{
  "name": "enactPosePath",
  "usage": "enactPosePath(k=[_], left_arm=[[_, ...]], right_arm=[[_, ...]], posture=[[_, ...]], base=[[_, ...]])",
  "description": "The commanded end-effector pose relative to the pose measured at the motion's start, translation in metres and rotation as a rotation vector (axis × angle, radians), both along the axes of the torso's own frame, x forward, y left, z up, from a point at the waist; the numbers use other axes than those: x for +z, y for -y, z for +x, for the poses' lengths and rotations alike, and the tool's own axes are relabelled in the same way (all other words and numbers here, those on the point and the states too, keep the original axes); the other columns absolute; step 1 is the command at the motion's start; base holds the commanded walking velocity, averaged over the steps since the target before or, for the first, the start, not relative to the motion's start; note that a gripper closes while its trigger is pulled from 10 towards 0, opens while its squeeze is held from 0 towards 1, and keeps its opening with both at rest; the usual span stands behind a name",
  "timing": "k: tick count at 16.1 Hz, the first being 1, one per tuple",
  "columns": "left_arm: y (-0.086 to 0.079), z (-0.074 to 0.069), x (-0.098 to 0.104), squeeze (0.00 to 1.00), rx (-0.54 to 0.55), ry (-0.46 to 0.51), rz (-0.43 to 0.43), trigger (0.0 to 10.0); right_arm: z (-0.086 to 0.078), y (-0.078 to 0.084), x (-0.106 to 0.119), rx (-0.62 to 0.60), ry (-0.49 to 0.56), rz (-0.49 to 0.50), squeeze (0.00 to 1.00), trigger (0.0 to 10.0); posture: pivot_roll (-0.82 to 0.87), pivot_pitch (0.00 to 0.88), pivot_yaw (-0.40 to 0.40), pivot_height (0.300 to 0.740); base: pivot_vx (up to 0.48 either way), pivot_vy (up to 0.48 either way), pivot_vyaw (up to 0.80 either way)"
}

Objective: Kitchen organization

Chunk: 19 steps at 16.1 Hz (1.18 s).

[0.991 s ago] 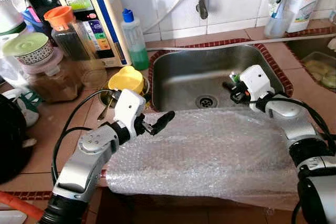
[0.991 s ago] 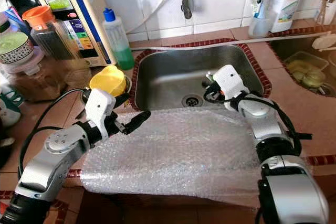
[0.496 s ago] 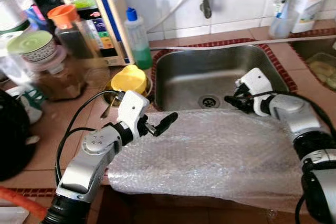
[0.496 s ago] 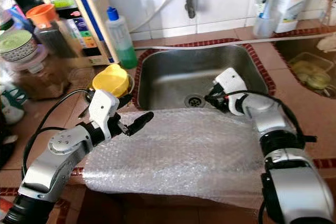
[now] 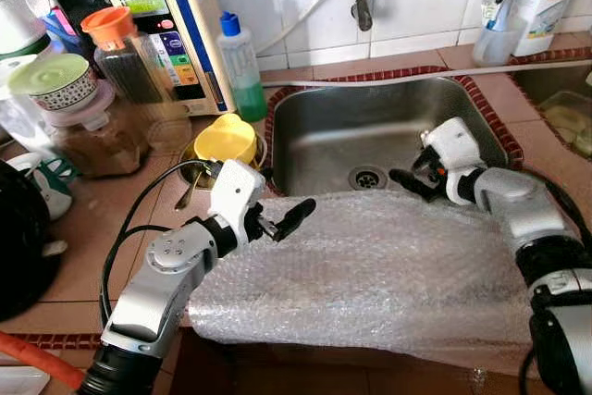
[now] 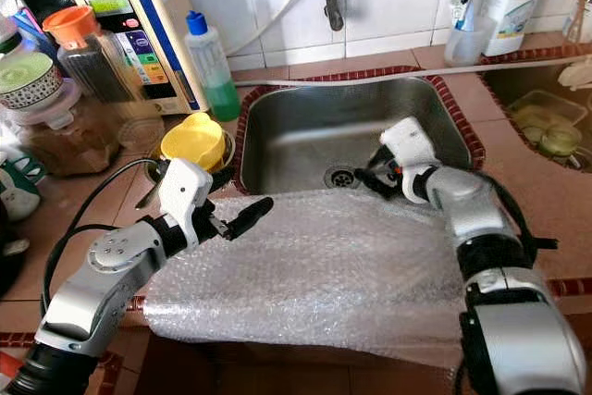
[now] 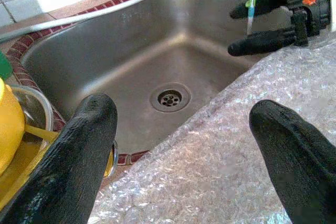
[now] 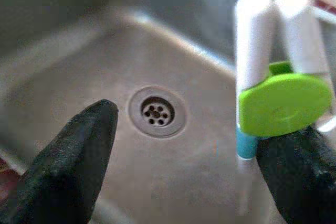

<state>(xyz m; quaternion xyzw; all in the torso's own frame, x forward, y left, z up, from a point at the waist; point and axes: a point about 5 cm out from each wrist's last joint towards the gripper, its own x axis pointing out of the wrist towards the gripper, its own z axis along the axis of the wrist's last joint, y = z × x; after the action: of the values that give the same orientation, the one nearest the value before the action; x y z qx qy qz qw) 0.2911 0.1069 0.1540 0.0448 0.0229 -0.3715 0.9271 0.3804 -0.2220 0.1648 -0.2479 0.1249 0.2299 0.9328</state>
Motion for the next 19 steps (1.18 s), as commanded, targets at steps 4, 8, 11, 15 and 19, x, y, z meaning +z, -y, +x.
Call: enactPosePath(k=[4,8,11,15,19], left_arm=[[-0.002,0.0,0.002,0.6,0.01,0.006,0.02,10.0],[-0.001,0.0,0.001,0.4,0.011,0.0,0.017,10.0],[-0.001,0.0,0.001,0.09,0.01,-0.002,0.017,10.0],[0.001,-0.001,0.0,0.0,-0.002,-0.002,0.02,10.0],[0.001,-0.001,0.0,0.0,-0.002,-0.004,0.025,10.0]], right_arm=[[0.003,-0.002,0.011,0.024,0.102,-0.164,0.88,10.0],[0.007,0.0,0.027,-0.006,0.244,-0.26,1.0,10.0],[0.007,0.001,0.021,0.017,0.231,-0.326,1.0,10.0],[0.007,0.005,0.015,0.034,0.165,-0.414,1.0,10.0],[0.004,0.005,0.008,0.11,0.023,-0.389,1.0,10.0]], posture=[[-0.27,0.09,0.192,0.74],[-0.27,0.091,0.191,0.74],[-0.27,0.091,0.192,0.74],[-0.28,0.092,0.196,0.74],[-0.28,0.093,0.196,0.74]], base=[[0.0,0.0,0.0],[0.0,0.0,0.0],[0.0,0.0,0.0],[0.0,0.0,0.0],[0.0,0.0,0.0]])
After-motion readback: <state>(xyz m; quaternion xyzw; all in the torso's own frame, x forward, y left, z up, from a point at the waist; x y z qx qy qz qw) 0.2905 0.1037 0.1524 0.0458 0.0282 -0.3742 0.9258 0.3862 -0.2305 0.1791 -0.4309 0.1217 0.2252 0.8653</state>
